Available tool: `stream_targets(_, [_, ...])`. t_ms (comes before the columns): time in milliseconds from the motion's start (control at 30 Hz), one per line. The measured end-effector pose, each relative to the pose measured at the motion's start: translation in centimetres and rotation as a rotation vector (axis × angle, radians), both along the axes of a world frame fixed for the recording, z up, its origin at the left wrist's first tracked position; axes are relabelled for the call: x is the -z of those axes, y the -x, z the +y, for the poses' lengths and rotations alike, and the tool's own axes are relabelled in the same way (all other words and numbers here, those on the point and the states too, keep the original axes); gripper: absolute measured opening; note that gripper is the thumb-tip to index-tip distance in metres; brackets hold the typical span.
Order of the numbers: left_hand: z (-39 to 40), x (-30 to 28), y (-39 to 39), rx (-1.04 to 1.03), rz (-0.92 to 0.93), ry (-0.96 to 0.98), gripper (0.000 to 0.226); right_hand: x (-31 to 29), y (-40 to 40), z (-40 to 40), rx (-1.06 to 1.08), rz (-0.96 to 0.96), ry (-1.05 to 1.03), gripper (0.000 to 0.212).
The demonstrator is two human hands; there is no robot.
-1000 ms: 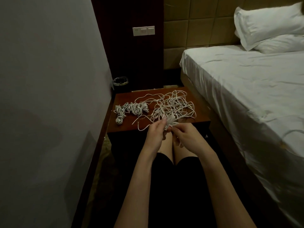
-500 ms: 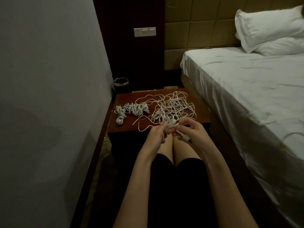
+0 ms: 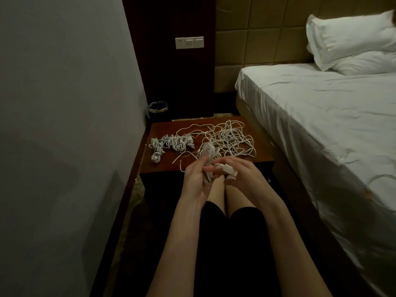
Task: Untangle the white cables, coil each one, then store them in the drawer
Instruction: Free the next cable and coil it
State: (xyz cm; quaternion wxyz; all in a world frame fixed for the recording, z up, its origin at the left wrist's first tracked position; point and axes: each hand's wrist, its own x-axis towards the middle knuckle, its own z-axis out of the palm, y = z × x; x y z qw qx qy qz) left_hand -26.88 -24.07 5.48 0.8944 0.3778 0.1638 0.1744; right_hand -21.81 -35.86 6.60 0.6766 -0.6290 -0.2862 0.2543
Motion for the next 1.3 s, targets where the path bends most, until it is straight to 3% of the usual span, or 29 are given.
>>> stream_targets(133, [0.4,0.3,-0.1,-0.108,0.038,-0.030,0.013,0.3,0.2,-0.1,-0.061,-0.153,0.003,0.019])
stream_targets(233, [0.3,0.3,-0.1,-0.136,0.052,-0.101,0.027,0.1,0.6,0.3,0.038,-0.233,-0.097,0.012])
stream_targets(400, [-0.5,0.1,0.0,-0.179,0.093,-0.233,0.044,0.8,-0.1,0.6,0.074,-0.314,-0.067,0.026])
stream_targets(633, [-1.4,-0.6,0.0,-0.179,0.042,-0.214,0.028,0.8,-0.1,0.3,0.006,-0.163,0.005,0.032])
stream_targets(800, [-1.1,-1.3,0.0,-0.128,-0.020,-0.067,0.025,0.6,0.0,0.7,0.127,-0.147,-0.023,0.038])
stream_targets(1133, [-1.3,-0.5,0.3,-0.225,-0.069,-0.358,0.023,0.6,-0.2,0.9,0.252,-0.123,0.000,0.039])
stream_targets(1300, [-0.7,-0.4,0.3,-0.165,-0.057,-0.462,0.020,0.4,0.0,0.6,0.377,-0.137,-0.079,0.020])
